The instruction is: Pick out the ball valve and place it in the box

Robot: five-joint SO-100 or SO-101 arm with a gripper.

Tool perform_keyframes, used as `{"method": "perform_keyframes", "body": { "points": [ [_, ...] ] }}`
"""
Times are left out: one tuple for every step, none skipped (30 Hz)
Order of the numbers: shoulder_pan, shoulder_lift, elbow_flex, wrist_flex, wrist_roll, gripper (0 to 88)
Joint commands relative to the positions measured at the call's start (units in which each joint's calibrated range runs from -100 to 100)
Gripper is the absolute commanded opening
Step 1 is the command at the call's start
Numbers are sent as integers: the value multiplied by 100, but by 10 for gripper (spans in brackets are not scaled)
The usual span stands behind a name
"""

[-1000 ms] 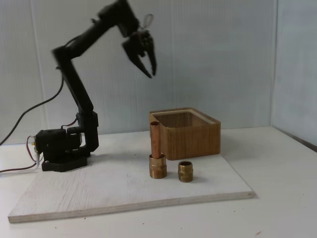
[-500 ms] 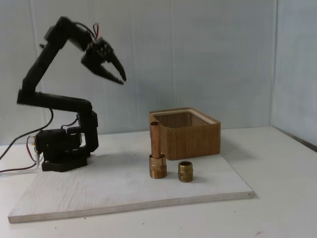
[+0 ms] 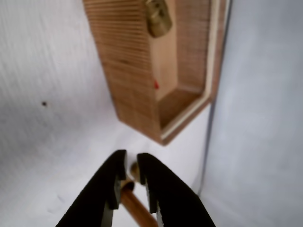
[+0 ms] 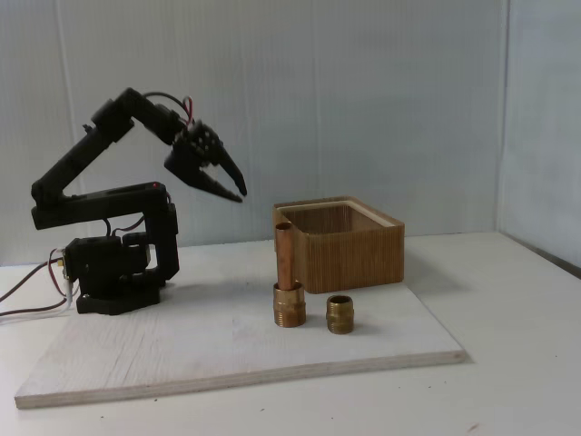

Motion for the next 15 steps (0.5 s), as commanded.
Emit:
{"method": "perform_keyframes", "body": {
  "points": [
    [163,-118,418,-261,38,7],
    [214,-118,625,-338,38,7],
    [266,-118,851,-450,38,7],
    [281,-126,1076,-571,38,7],
    [332,-126,1266,-631,38,7],
    [391,-126,1437,-717,38,7],
    [436,-126,1600,-786,38,7],
    [458,-126,1744,-872,38,7],
    [465,-126,1816,-941,38,7],
    [465,-135,1835,-967,38,7],
    [465,-135,1789,-976,38,7],
    [443,-135,1699,-984,43,7],
    [443,-135,1564,-1001,54,7],
    [436,-135,1419,-1113,111,7],
    [473,-135,1275,-1286,194,7]
  ]
}}
